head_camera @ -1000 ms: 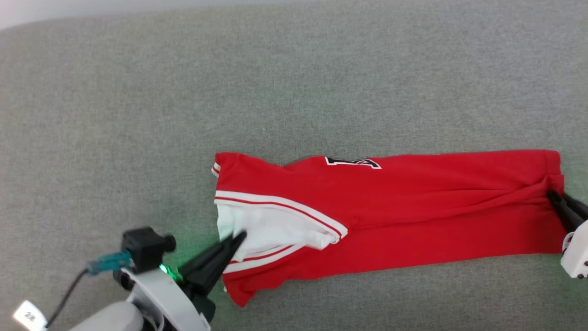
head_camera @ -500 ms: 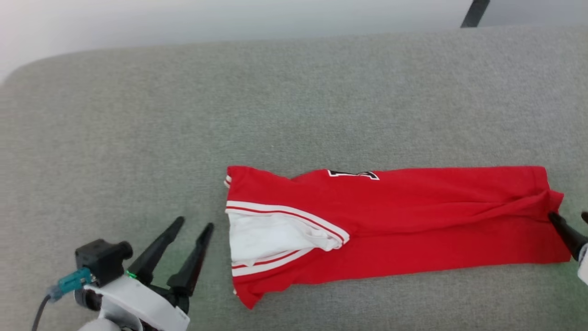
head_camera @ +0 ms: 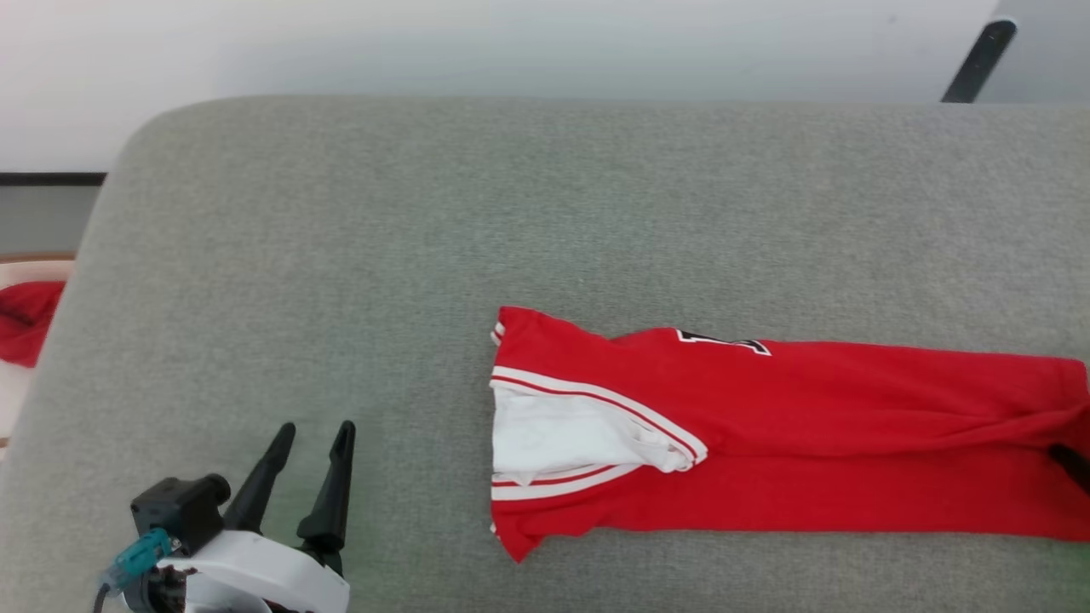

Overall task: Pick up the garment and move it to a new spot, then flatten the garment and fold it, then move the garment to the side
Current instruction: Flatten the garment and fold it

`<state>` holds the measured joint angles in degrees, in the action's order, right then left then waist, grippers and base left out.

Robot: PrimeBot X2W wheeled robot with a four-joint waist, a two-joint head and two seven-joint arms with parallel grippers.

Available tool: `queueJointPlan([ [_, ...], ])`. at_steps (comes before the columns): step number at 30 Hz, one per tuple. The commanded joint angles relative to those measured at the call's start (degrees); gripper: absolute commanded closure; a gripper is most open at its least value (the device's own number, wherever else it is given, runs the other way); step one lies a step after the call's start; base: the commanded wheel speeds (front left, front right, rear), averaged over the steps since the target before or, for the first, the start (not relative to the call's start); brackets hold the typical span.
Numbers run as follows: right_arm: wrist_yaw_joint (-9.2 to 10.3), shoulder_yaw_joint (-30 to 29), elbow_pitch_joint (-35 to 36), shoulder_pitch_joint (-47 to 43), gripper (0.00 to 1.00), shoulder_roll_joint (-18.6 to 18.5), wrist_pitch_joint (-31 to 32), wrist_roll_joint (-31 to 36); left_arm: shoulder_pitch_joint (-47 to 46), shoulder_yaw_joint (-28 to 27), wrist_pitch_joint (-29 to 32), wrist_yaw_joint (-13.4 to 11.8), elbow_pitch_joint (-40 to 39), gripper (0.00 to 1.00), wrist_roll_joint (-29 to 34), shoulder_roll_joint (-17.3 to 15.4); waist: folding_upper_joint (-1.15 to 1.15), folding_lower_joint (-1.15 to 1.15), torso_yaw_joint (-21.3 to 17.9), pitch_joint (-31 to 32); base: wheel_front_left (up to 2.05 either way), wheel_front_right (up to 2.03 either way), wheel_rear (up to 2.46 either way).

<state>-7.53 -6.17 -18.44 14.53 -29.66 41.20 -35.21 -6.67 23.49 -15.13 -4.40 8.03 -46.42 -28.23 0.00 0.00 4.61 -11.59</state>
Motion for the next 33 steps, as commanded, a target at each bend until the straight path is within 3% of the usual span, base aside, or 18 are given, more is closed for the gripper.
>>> queueJointPlan([
  [1, 0.09, -0.75, -1.19, 0.96, 0.0, 0.29, 1.36, 0.6, 0.5, -1.66, 0.03, 0.94, 0.39, 0.0, 1.68, 1.12, 0.0, 0.0, 1.64, 0.75, 0.0, 0.0, 0.0],
  [15, 0.09, -5.62, -8.47, 4.67, 0.0, 3.37, 7.27, 3.31, 0.28, -8.97, 0.03, 1.44, -1.4, 0.0, 18.95, 5.19, 0.0, 0.0, 3.59, 1.22, 0.0, 0.0, 0.0],
  [23, 0.09, -6.62, -12.56, 6.29, 0.0, 4.98, 8.45, 6.02, 0.67, -12.0, 0.03, 5.51, 0.29, 0.0, 22.78, 9.31, 0.0, 0.0, 4.25, 0.2, 0.0, 0.0, 0.0],
  [24, 0.09, -6.74, -13.12, 6.25, 0.06, 5.07, 8.71, 6.43, 0.53, -12.3, 0.03, 6.06, 0.79, 0.0, 23.09, 9.85, 0.0, 0.0, 4.38, -0.02, 0.0, 0.0, 0.0],
  [25, 0.09, -6.87, -13.61, 6.24, 0.45, 5.04, 8.85, 6.83, 0.23, -12.63, 0.03, 6.58, 1.04, 0.0, 23.59, 10.34, 0.0, 0.0, 4.53, -0.33, 0.0, 0.0, 0.0],
  [27, 0.11, -7.05, -14.08, 6.45, 0.94, 5.1, 8.85, 7.28, -0.39, -13.47, 0.03, 7.55, 1.54, 0.0, 24.57, 11.18, 0.0, 0.0, 4.83, -1.06, 0.0, 0.0, 0.0],
  [28, 0.11, -7.22, -14.12, 6.56, 1.0, 5.17, 8.69, 7.5, -0.58, -13.81, 0.03, 7.86, 1.85, 0.0, 24.95, 11.54, 0.0, 0.0, 4.98, -1.4, 0.0, 0.0, 0.0],
  [33, 0.11, -8.44, -13.43, 6.76, 1.0, 5.55, 8.54, 7.79, -1.47, -15.71, 0.02, 9.42, 3.04, 0.0, 27.53, 12.97, 0.0, 0.0, 5.36, -2.36, 0.0, 0.0, 0.0],
])
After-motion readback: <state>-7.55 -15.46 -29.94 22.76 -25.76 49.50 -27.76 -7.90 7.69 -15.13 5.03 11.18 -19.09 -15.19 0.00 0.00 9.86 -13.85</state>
